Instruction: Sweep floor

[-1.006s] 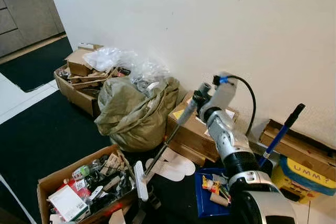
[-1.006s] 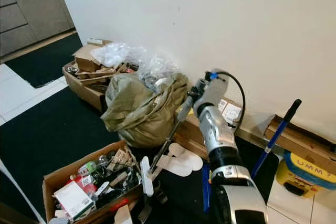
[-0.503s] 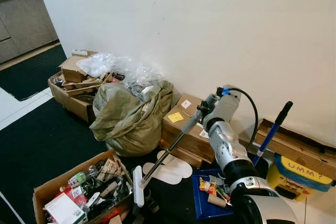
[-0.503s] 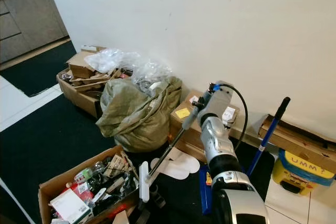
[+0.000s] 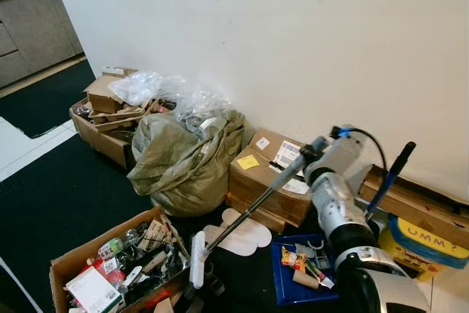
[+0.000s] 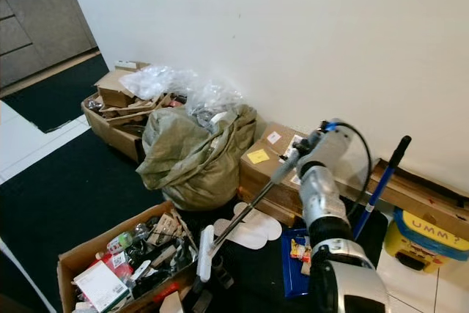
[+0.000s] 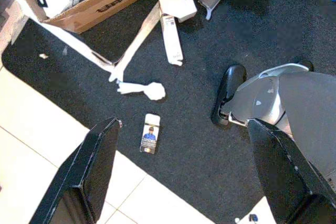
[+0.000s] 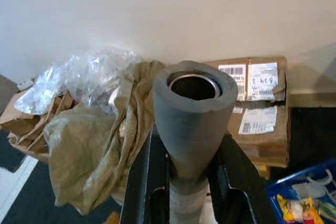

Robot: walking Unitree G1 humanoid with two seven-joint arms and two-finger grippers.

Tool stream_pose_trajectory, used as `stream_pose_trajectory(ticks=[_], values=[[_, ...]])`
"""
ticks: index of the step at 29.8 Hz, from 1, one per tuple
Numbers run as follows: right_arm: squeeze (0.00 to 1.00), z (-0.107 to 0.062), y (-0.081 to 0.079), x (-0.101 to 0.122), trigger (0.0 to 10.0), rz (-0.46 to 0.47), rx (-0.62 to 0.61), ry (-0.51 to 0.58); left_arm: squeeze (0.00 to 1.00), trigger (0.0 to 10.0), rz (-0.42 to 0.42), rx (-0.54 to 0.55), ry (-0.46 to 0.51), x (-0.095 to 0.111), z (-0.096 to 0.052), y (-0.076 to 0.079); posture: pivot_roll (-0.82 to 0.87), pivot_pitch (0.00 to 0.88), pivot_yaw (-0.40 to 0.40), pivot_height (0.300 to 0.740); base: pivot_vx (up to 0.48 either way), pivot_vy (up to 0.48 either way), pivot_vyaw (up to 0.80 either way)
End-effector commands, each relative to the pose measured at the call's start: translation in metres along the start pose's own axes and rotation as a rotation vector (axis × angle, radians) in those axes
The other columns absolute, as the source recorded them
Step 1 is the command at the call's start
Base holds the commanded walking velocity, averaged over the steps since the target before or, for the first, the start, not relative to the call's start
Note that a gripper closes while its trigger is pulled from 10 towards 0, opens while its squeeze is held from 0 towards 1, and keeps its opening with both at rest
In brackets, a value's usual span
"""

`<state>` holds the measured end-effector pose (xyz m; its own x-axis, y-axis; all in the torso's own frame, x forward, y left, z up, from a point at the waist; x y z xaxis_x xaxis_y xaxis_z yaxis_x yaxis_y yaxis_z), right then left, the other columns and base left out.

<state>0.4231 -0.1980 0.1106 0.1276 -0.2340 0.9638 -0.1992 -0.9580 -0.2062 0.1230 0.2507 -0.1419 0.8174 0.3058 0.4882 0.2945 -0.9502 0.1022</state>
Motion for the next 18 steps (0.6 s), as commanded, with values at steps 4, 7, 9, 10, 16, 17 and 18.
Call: stream_pose_trajectory(ticks=[4,7,9,10,16,17,18], values=[[0.00,0.005,0.004,0.040,10.0,0.074,0.004,0.112,0.00,10.0,0.015,0.007,-0.011,-0.002,-0.002,-0.005,-0.01,0.060,0.010,0.740,0.000,0.000,0.00],[0.00,0.006,0.008,0.043,10.0,0.053,-0.003,0.110,0.00,10.0,0.016,0.006,-0.013,-0.002,-0.001,-0.004,-0.02,0.058,0.009,0.740,0.000,0.000,0.00],[0.00,0.006,0.008,0.039,10.0,0.035,0.002,0.091,0.00,10.0,0.017,0.006,-0.014,-0.002,-0.001,-0.004,-0.02,0.059,0.008,0.740,0.000,0.000,0.00],[0.00,0.006,0.008,0.039,10.0,0.035,0.002,0.091,0.00,10.0,0.017,0.006,-0.014,-0.002,-0.001,-0.004,-0.02,0.059,0.008,0.740,0.000,0.000,0.00],[0.00,-0.001,-0.018,-0.006,10.0,-0.012,0.067,-0.026,0.00,10.0,0.014,0.007,-0.012,-0.003,-0.002,-0.005,-0.01,0.068,0.010,0.740,0.000,0.000,0.00],[0.00,-0.001,-0.018,-0.006,10.0,-0.012,0.067,-0.026,0.00,10.0,0.014,0.007,-0.012,-0.003,-0.002,-0.005,-0.01,0.068,0.010,0.740,0.000,0.000,0.00],[0.00,-0.001,-0.021,-0.008,10.0,-0.022,0.072,-0.034,0.00,10.0,0.014,0.007,-0.013,-0.003,-0.002,-0.005,-0.01,0.068,0.010,0.740,0.000,0.000,0.00]])
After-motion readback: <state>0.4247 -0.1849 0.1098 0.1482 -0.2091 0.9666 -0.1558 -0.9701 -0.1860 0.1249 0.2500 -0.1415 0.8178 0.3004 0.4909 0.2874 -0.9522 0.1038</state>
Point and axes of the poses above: a point about 5 cm out from each wrist's last joint towards the gripper, its own z axis pointing out of the wrist towards the gripper, its own x axis along the axis of the wrist's last joint, y = z × x, the point moved 5 cm from there along z, pointing out of the wrist towards the gripper, and after that the axes turned 13 degrees about -z, right-handed, at the moved point
